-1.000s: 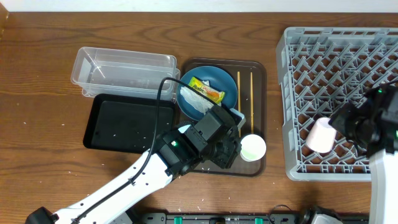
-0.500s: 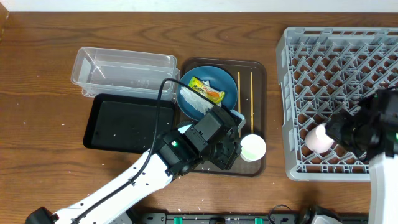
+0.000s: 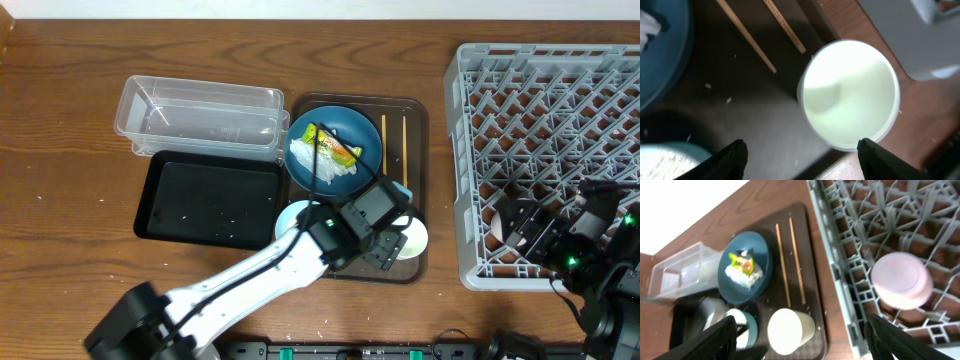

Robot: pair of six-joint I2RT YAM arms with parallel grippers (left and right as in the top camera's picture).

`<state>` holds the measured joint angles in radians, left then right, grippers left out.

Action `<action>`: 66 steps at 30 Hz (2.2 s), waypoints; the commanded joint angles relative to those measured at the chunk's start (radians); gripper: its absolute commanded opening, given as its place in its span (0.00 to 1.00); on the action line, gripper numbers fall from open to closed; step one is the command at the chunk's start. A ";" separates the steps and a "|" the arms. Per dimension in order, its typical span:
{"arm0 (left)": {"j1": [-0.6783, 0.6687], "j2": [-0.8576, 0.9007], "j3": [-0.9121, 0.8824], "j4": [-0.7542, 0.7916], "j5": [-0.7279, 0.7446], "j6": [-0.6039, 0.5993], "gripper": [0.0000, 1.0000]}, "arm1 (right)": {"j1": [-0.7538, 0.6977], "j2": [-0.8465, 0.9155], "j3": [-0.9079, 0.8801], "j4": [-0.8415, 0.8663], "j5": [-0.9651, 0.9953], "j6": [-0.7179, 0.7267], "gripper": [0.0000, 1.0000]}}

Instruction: Sort waste into correct bins and load items into the dishwasher rack

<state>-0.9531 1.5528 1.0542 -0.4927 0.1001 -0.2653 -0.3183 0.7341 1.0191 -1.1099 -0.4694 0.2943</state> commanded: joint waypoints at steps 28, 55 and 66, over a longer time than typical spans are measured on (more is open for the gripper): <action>0.476 -0.278 0.067 -0.108 0.709 -0.012 0.06 | 0.018 -0.001 0.000 0.029 -0.514 -0.292 0.67; 0.713 -0.282 0.066 -0.024 1.437 0.021 0.06 | 0.732 0.255 0.000 0.695 -0.431 -0.029 0.55; 0.713 -0.282 0.066 -0.023 1.323 0.021 0.59 | 0.687 0.180 0.000 0.595 -0.249 -0.044 0.32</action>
<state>-0.2356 1.2743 1.1095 -0.5163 1.4651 -0.2562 0.4095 0.9554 1.0183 -0.4751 -0.8936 0.2527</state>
